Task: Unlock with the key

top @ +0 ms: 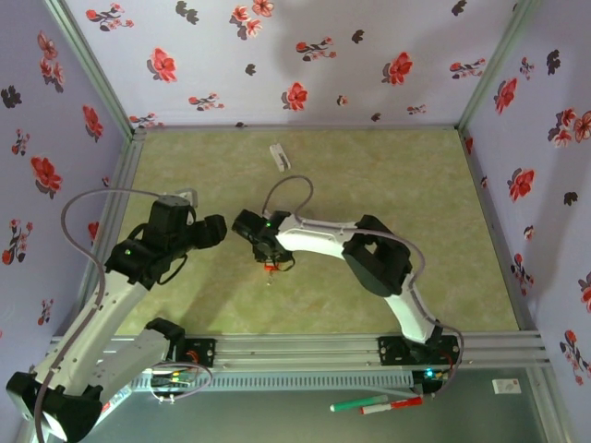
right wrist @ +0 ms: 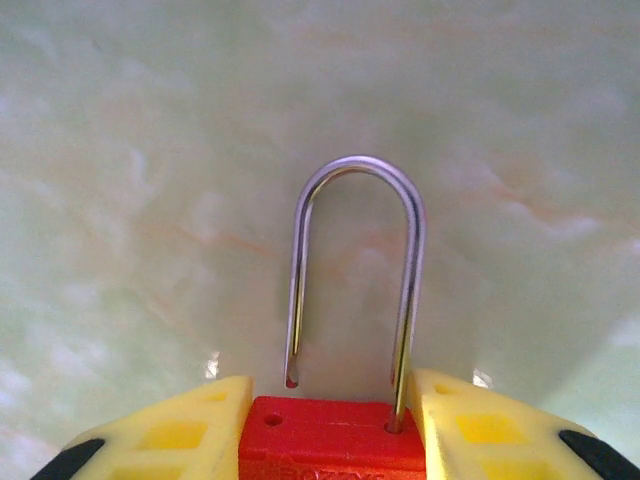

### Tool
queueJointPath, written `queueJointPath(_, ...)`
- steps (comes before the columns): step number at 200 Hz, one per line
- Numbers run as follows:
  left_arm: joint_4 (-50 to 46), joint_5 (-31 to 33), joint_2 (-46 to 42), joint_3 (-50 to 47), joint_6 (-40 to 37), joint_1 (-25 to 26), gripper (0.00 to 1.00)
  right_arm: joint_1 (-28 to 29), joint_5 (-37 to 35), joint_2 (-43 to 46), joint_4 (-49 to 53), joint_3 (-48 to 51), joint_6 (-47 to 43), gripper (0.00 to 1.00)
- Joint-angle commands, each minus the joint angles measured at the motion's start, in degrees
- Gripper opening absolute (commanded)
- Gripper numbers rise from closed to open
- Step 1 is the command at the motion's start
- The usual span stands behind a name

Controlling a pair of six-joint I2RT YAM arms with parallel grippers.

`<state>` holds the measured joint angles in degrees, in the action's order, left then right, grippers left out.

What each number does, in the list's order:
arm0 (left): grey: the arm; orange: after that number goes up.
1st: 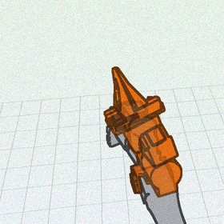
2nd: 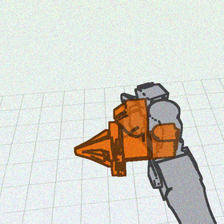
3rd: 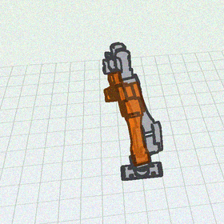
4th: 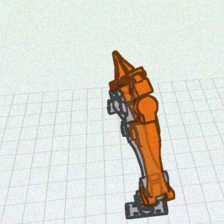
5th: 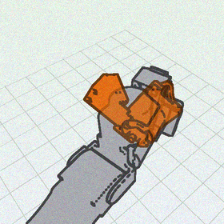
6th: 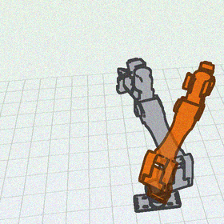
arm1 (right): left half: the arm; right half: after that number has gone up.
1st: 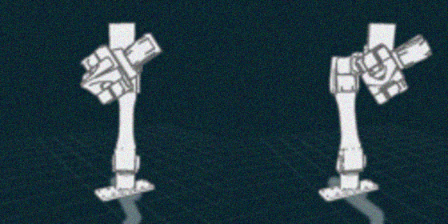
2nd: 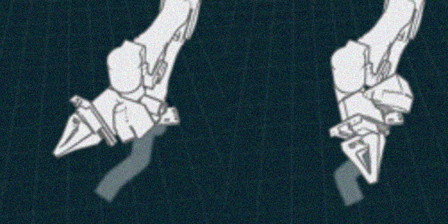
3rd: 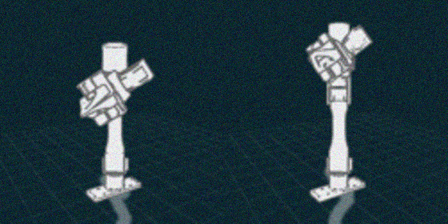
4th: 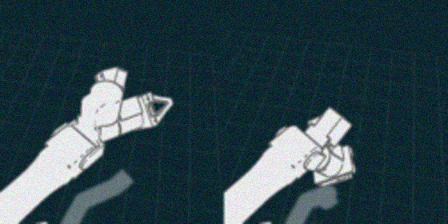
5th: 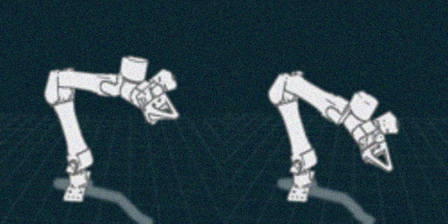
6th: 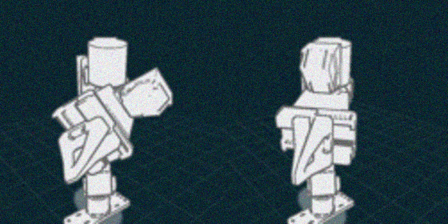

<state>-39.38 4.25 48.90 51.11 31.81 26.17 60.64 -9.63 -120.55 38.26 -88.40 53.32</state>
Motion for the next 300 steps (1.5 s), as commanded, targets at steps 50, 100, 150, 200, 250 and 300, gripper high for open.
queueJointPath(50,20.12,-23.66,7.15,-4.27,6.28,-0.38,0.7,-4.11,21.58,22.81,-30.1,21.98,-13.57,0.1)
queueJointPath(100,25.97,-27.47,13.31,-7.86,11.56,-0.38,0.66,-8.79,29.64,30.52,-37.1,30.69,-12.91,0.08)
queueJointPath(150,30.38,-30.05,18.9,-9.89,17.07,-0.17,0.66,-8.91,33.97,29.13,-43.01,32.94,-12.58,0.07)
queueJointPath(200,32.17,-29.56,23.31,-11.73,20.12,-0.21,0.61,-8.77,37.22,27.65,-45.82,33.11,-12.62,0.06)
queueJointPath(250,33.24,-31.63,25.73,-10.86,23.13,0.49,0.57,-8.01,36.4,27.15,-44.19,32.73,-15.38,0.05)
queueJointPath(300,34.1,-32.72,27.53,-9.99,24.17,4.29,0.5,-6.83,37.06,25.29,-43.72,30.78,-17.18,0.04)
